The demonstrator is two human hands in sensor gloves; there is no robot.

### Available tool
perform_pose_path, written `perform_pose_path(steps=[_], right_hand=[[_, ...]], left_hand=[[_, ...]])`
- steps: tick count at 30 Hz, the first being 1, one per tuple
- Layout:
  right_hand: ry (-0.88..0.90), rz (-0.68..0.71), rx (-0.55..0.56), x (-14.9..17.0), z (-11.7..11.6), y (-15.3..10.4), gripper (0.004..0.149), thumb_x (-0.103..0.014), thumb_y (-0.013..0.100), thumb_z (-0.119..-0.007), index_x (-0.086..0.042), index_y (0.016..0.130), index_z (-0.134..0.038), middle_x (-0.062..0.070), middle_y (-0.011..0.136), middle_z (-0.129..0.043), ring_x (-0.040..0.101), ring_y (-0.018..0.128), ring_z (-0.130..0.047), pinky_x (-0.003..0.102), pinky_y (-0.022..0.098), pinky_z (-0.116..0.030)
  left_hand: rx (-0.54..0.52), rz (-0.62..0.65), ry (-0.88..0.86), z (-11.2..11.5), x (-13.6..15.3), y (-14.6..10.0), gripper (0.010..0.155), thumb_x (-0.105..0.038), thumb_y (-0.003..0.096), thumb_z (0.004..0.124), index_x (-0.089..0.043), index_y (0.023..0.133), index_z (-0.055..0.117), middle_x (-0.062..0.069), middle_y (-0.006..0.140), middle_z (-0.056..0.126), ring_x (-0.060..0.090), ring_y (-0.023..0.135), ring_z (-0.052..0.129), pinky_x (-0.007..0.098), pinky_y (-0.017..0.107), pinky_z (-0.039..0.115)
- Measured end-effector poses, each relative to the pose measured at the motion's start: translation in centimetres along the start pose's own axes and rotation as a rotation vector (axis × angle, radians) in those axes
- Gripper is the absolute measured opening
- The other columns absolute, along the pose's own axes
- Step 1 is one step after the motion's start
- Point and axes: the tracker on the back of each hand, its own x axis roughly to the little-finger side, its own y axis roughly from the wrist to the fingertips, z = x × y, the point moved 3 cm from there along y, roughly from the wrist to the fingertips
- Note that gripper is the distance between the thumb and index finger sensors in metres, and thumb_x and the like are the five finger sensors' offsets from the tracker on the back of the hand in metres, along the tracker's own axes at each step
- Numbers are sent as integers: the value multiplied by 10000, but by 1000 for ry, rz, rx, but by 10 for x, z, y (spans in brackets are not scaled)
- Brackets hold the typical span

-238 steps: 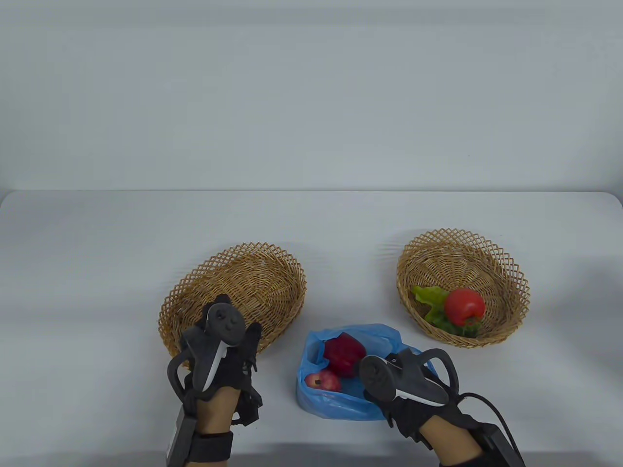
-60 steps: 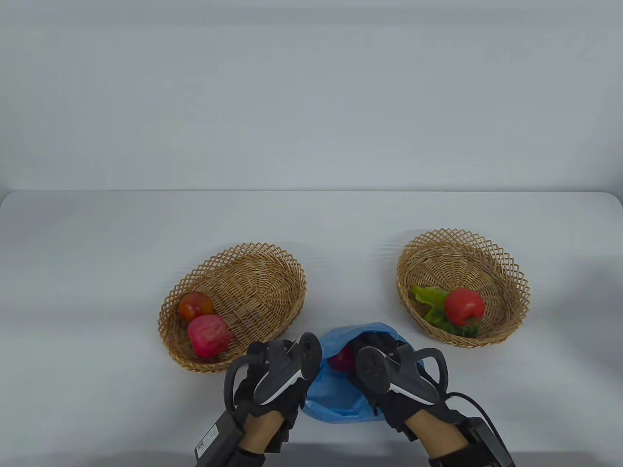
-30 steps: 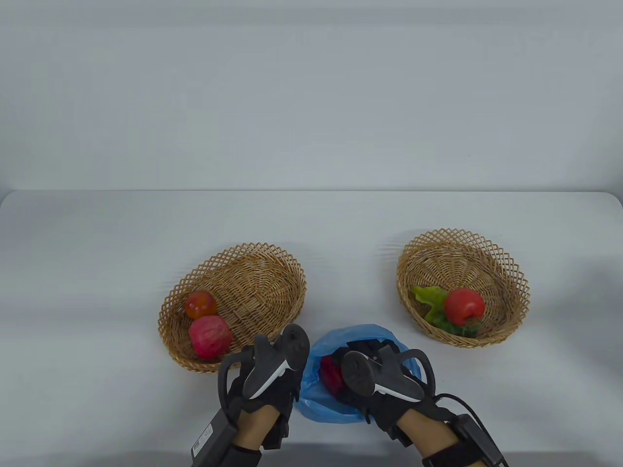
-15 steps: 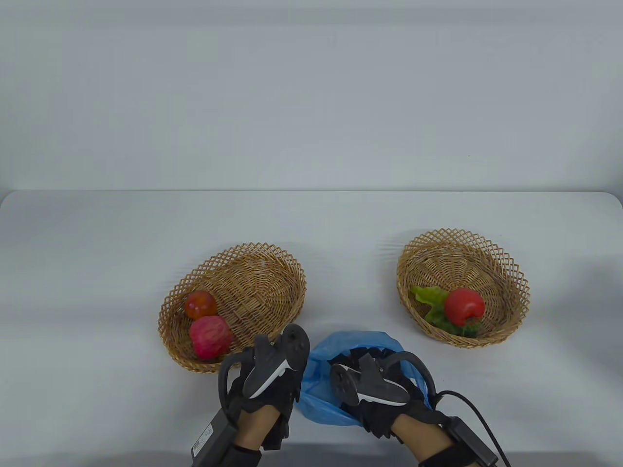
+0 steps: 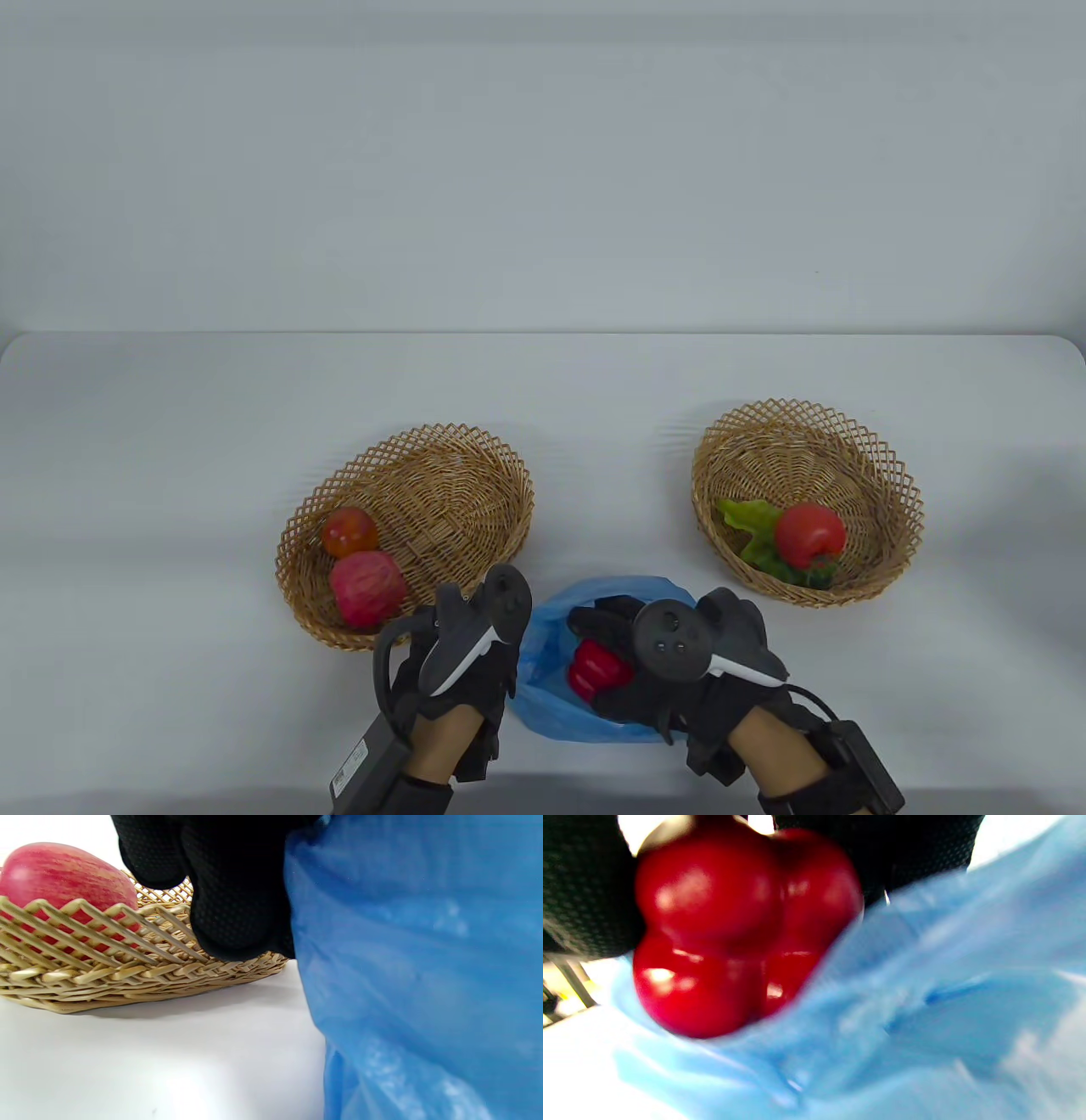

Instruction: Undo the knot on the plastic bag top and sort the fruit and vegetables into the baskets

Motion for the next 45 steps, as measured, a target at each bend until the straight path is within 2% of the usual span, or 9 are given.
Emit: perform_pose_path(steps=[7,10,15,17,21,28,36,42,45], right_hand=[[310,74,208,15,48,-21,828,-580,356,-885,-390,1045,-467,140,1130,-583,389,927,-831,622,698,-644],[385,39,384,33,74,-36,826,-580,361,-885,-380,1047,-471,149,1127,-585,395,922,-832,621,687,-654],[310,-230,765,77,114,-73,818,-538,391,-885,-327,1058,-462,204,1120,-552,456,914,-793,643,647,-654],[216,-375,810,92,118,-81,819,-522,402,-883,-313,1064,-448,217,1125,-528,473,923,-770,650,646,-643],[-60,-623,760,124,112,-83,811,-484,411,-889,-293,1065,-450,239,1123,-504,502,932,-738,657,630,-645],[-113,-890,615,166,80,-69,818,-393,420,-875,-260,1069,-395,271,1129,-399,554,979,-621,677,649,-604],[-58,-1040,574,186,68,-74,846,-380,462,-720,-162,1048,-149,359,1075,-181,564,1035,-387,696,698,-498],[-50,-1155,517,196,64,-82,834,-400,474,-623,-41,1011,-95,358,1069,-231,565,1028,-419,739,680,-452],[-21,-1167,503,198,63,-82,832,-416,478,-614,-44,1018,-103,325,1097,-259,595,1029,-330,769,670,-386]], left_hand=[[-6,-5,-5,-1,1,0,426,-482,496,776,-362,904,808,-111,672,1000,119,578,1020,465,757,687],[-16,-3,-16,-2,2,-2,425,-479,494,776,-360,901,811,-109,668,1001,120,574,1021,467,755,688],[-27,10,-51,-6,4,-3,424,-473,492,775,-355,898,814,-105,663,1003,123,567,1023,470,748,691],[-28,16,-65,-8,5,-4,425,-470,492,775,-351,898,816,-102,661,1004,126,565,1023,471,747,691],[-35,25,-88,-10,6,-5,426,-469,491,777,-348,898,816,-101,660,1004,128,563,1023,473,746,691],[-33,42,-91,-9,5,-6,427,-465,488,781,-342,895,820,-94,656,1007,136,558,1025,478,741,691],[-25,45,-88,-8,4,-6,426,-464,487,782,-342,893,822,-92,655,1008,138,557,1025,479,739,691],[-27,41,-94,-8,5,-6,427,-462,486,784,-338,893,823,-89,653,1009,139,556,1025,483,736,690],[-24,41,-91,-7,5,-6,427,-460,484,786,-334,890,826,-86,650,1010,143,552,1026,484,734,692]])
